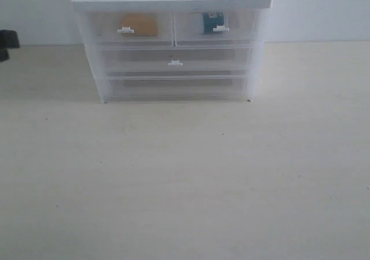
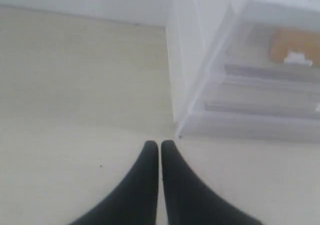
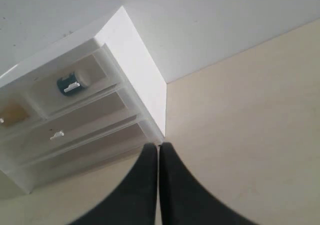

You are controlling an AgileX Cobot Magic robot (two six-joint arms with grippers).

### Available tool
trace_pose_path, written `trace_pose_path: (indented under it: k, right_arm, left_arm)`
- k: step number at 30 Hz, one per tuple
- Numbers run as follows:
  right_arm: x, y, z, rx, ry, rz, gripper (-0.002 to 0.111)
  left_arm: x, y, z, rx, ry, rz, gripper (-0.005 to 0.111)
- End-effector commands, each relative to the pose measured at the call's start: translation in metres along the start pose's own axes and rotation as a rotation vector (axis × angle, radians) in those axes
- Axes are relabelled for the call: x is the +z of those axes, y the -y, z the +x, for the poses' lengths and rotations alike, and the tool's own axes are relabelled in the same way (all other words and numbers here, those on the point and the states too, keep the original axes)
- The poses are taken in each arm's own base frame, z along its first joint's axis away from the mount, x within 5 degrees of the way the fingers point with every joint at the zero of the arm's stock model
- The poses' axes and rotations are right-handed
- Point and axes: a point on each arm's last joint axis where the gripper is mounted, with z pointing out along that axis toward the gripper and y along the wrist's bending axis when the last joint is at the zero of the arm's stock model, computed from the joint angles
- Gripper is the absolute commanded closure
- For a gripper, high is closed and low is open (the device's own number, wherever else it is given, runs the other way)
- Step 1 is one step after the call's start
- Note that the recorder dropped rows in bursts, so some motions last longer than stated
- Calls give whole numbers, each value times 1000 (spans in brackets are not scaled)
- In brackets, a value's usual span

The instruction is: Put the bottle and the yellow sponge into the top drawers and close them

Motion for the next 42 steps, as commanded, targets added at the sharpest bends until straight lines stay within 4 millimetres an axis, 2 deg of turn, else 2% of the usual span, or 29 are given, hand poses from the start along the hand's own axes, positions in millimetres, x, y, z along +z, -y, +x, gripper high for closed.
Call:
trace_pose_path:
  k: [1, 7, 11, 16, 22, 25, 26, 28, 32, 36, 37, 38, 42]
  right_arm:
    - [0, 0, -1, -6, 4, 6, 107]
    - [0, 0, -1, -6, 4, 6, 107]
    - [0, 0, -1, -6, 4, 6, 107]
    - [0, 0, -1, -6, 4, 6, 107]
    - [0, 0, -1, -6, 4, 6, 107]
    - [0, 0, -1, -6, 4, 6, 107]
    - [0, 0, -1, -6, 4, 6, 107]
    - [0, 0, -1, -6, 4, 6, 107]
    - [0, 0, -1, -6, 4, 6, 107]
    - [0, 0, -1, -6, 4, 6, 107]
    - [0, 0, -1, -6, 4, 6, 107]
    - [0, 0, -1, -6, 4, 6, 107]
    - [0, 0, -1, -6, 5, 5, 107]
  left_arm:
    - [-53, -4, -6, -39, 186, -2, 103]
    - [-120, 3, -4, -44, 421, 57, 103]
    - [-153, 6, -2, -32, 547, 86, 103]
    - [-181, 8, 2, -21, 654, 113, 103]
    - [-200, 9, 7, 47, 732, 100, 103]
    - [-201, 8, 10, 238, 720, 18, 103]
    - [-197, 7, 14, 335, 661, -18, 103]
    - [-186, 3, 25, 403, 565, -48, 103]
    - [-169, -5, 46, 368, 507, -62, 103]
    - [-157, -28, 109, 200, 546, -179, 103]
    - [-156, -30, 119, 199, 557, -204, 103]
    - [-147, -35, 134, 186, 506, -231, 103]
    - [-128, -44, 158, 171, 376, -252, 103]
